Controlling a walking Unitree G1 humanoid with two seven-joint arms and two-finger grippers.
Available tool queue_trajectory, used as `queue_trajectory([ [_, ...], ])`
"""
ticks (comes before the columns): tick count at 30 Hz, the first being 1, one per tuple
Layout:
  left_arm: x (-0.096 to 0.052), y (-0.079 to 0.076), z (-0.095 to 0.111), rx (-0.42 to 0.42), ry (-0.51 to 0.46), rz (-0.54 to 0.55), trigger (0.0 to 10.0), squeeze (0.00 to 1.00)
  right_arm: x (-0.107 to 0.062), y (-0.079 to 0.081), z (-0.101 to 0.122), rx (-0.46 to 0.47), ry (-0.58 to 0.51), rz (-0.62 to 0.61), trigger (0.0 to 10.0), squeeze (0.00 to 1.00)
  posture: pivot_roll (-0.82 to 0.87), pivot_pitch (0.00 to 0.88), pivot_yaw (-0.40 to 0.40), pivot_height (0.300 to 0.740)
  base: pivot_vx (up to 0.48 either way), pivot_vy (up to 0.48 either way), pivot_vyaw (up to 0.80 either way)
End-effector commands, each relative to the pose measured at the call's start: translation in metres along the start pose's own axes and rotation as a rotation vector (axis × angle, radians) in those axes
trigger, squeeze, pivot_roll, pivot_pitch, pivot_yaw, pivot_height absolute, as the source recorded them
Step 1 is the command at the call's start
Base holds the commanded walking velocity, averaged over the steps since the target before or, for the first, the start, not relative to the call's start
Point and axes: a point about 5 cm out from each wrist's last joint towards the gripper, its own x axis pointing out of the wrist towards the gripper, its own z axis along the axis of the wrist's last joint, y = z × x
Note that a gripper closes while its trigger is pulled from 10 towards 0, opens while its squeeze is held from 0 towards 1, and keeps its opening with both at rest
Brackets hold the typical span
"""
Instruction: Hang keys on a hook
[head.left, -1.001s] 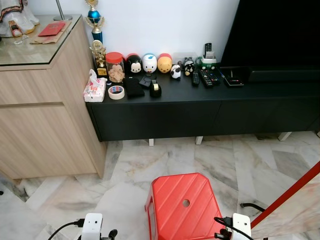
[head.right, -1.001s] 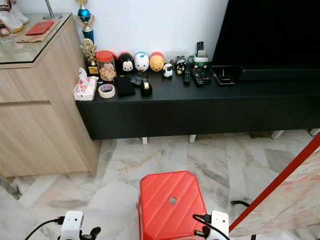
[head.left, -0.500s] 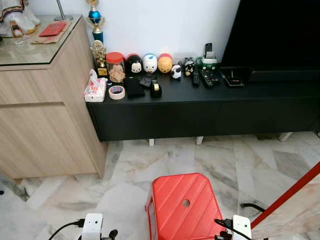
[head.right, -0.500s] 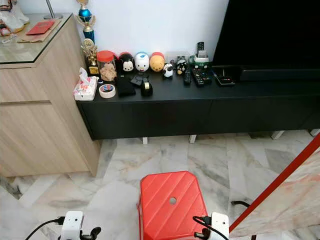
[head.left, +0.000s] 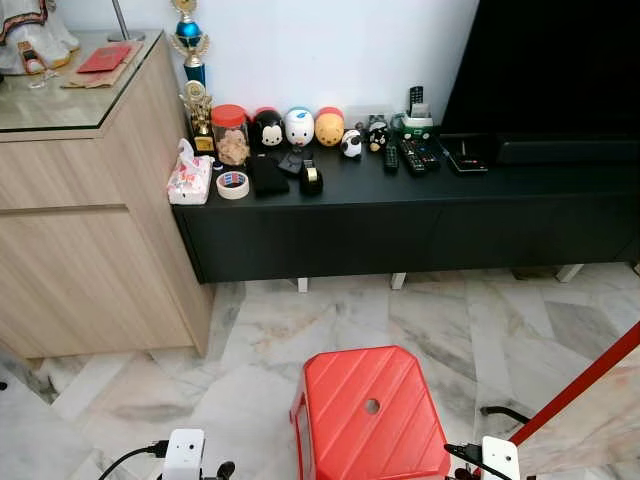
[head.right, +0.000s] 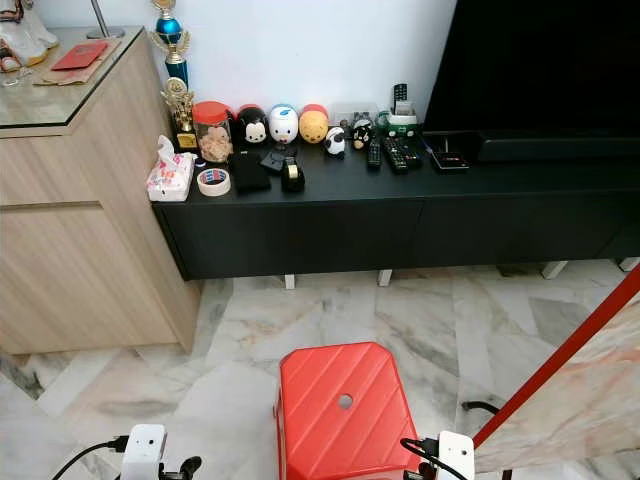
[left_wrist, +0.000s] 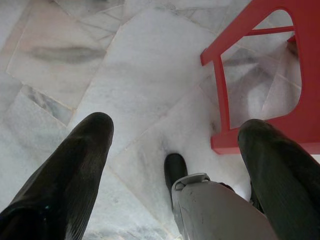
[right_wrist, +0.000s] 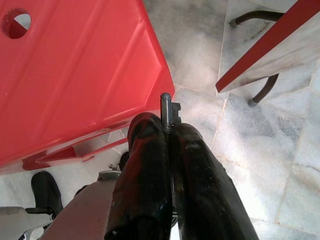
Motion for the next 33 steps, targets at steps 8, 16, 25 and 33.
queue_trajectory([
  [8, -0.002, -0.001, -0.009, -0.019, 0.037, -0.002, 10.0, 0.00, 0.002, 0.015, 0.003, -0.004, 0.004, 0.015, 10.0, 0.00, 0.02, 0.000, -0.068, 0.740, -0.091, 0.000, 0.00],
  [16, -0.002, -0.002, -0.009, -0.021, 0.035, -0.003, 10.0, 0.00, 0.003, 0.020, 0.003, -0.008, 0.002, 0.022, 10.0, 0.00, 0.02, 0.000, -0.068, 0.740, -0.277, 0.000, 0.00],
  [25, -0.002, -0.002, -0.009, -0.020, 0.033, -0.005, 10.0, 0.00, 0.002, 0.018, 0.001, -0.011, 0.001, 0.023, 10.0, 0.00, 0.02, 0.000, -0.067, 0.740, -0.266, 0.000, 0.00],
  [33, -0.003, -0.002, -0.010, -0.020, 0.036, -0.006, 10.0, 0.00, 0.001, 0.018, -0.006, -0.010, 0.010, 0.023, 10.0, 0.00, 0.02, 0.000, -0.067, 0.740, -0.152, 0.000, 0.00],
])
